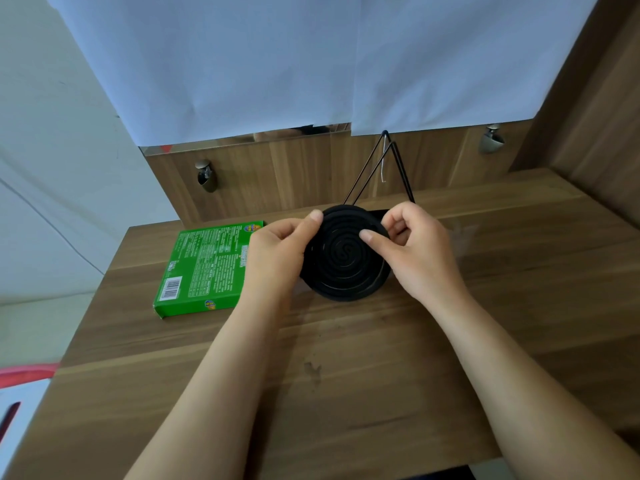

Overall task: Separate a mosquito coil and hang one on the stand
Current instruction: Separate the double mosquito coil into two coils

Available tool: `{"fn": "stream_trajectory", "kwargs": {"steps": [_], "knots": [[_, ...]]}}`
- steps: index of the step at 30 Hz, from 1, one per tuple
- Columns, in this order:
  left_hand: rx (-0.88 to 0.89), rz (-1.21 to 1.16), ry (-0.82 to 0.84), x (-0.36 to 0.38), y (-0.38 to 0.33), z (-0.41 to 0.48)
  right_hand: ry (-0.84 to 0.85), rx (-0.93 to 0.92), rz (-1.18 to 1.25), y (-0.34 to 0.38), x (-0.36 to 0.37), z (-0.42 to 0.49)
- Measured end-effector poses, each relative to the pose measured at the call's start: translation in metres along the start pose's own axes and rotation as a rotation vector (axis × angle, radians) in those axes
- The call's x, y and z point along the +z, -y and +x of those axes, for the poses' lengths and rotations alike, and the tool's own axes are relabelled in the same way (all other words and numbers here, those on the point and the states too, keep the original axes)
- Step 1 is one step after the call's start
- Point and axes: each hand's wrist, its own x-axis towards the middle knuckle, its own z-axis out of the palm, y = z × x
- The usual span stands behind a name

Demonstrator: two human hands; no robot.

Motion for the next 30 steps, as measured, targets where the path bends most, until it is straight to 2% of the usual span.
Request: {"fn": "stream_trajectory", "kwargs": {"steps": [2,6,12,16,20,22,26,30], "knots": [[-0.031,-0.055,0.005,0.0001,-0.0011,-0.0001,-0.006,0.005,0.005,-0.0008,0.0001,0.0005],[-0.049,-0.014,-0.047,0.0002,-0.0012,-0.0002,0.016,-0.061,-0.015,0.0013,0.0001,-0.0011],[0.124,0.166,-0.133,-0.0008,-0.0017,-0.0004,0.062,-0.068,0.012,0.0016,0.0032,-0.0025],[0.165,0.228,-0.141,-0.0008,-0.0011,-0.0012,0.115,-0.102,0.025,0.0030,0.0038,-0.0040],[0.180,0.215,-0.114,0.0006,-0.0023,-0.0037,0.084,-0.108,0.050,0.0042,0.0051,-0.0049],[0.118,0.143,-0.089,0.0011,-0.0024,-0.0033,0.062,-0.088,0.051,0.0037,0.0051,-0.0039],[-0.114,-0.124,-0.066,-0.0016,-0.0043,0.0019,0.044,-0.001,0.108,0.0009,0.0051,-0.0009],[-0.131,-0.182,-0.006,-0.0033,-0.0050,0.0030,0.044,0.009,0.102,0.0007,0.0045,-0.0008]]}}
